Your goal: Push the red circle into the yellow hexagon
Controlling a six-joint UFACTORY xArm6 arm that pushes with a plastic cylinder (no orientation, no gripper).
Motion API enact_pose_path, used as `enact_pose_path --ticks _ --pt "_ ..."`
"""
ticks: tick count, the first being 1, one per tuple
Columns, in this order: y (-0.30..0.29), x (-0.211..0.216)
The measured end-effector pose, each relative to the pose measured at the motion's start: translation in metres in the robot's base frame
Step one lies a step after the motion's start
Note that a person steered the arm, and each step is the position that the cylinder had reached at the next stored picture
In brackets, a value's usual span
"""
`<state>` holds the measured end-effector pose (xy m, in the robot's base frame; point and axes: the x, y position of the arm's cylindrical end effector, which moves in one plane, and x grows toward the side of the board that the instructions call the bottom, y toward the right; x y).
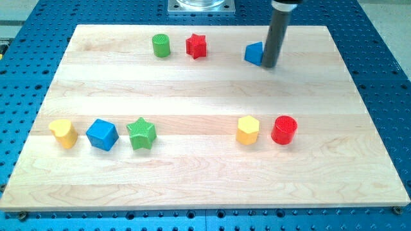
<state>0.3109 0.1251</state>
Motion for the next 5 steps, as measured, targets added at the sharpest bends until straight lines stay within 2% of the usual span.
enact_pose_path --ticks 1,2,4,5 --pt "-0.023 -0.013" --pt "0.007 0.015" --pt "0.06 0.158" --pt "0.032 0.197"
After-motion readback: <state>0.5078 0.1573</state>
